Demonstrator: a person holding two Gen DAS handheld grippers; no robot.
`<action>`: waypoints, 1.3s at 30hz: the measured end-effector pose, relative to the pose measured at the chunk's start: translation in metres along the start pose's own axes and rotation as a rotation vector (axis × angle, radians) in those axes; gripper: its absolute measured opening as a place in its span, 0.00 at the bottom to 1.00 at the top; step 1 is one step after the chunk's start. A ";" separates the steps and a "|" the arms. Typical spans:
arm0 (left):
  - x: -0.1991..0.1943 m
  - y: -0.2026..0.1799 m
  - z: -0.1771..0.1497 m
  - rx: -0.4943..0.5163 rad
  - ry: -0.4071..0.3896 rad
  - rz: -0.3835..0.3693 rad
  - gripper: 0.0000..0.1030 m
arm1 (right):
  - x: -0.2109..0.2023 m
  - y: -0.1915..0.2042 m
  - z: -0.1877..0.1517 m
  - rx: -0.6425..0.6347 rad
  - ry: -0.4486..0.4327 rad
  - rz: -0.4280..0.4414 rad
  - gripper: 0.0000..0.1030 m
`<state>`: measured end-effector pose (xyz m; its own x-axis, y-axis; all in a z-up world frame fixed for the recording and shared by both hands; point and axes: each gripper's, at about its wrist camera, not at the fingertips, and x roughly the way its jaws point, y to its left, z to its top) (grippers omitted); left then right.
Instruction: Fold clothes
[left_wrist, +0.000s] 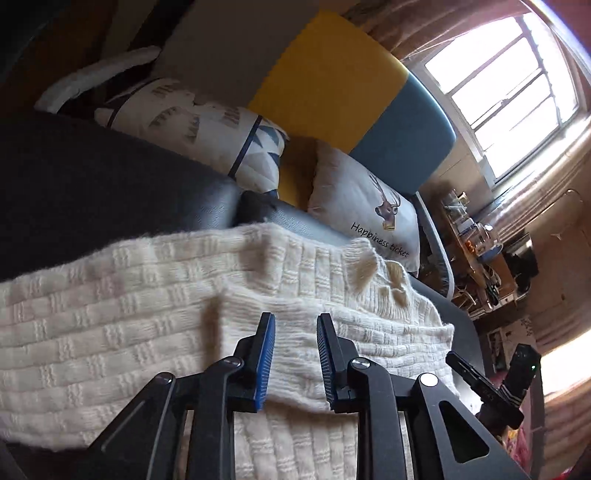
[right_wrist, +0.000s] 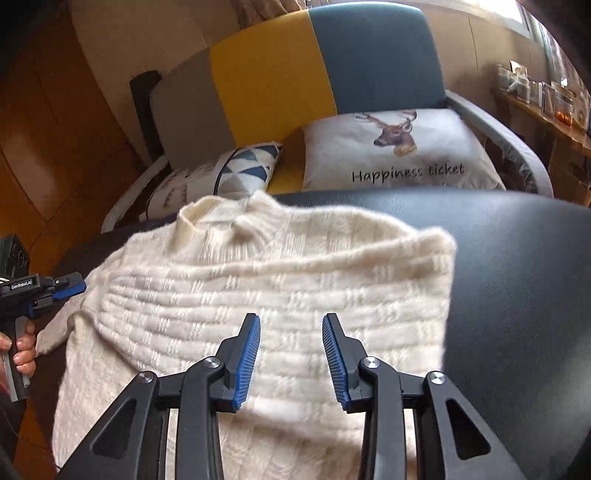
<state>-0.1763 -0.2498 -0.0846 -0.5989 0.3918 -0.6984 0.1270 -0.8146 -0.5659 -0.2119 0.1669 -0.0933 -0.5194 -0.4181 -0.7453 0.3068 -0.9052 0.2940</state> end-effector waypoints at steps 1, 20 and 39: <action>0.000 0.006 -0.002 -0.009 0.016 0.003 0.25 | 0.002 -0.001 -0.003 0.017 0.005 0.002 0.34; 0.019 0.023 -0.013 0.013 0.009 0.284 0.01 | 0.017 0.008 -0.018 -0.042 -0.008 -0.130 0.35; -0.281 0.286 -0.131 -0.834 -0.476 0.243 0.43 | 0.030 0.088 -0.023 -0.014 -0.022 -0.006 0.41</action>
<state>0.1317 -0.5366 -0.1077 -0.7147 -0.1077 -0.6911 0.6953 -0.2168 -0.6852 -0.1821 0.0764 -0.1031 -0.5387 -0.4148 -0.7333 0.3152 -0.9064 0.2811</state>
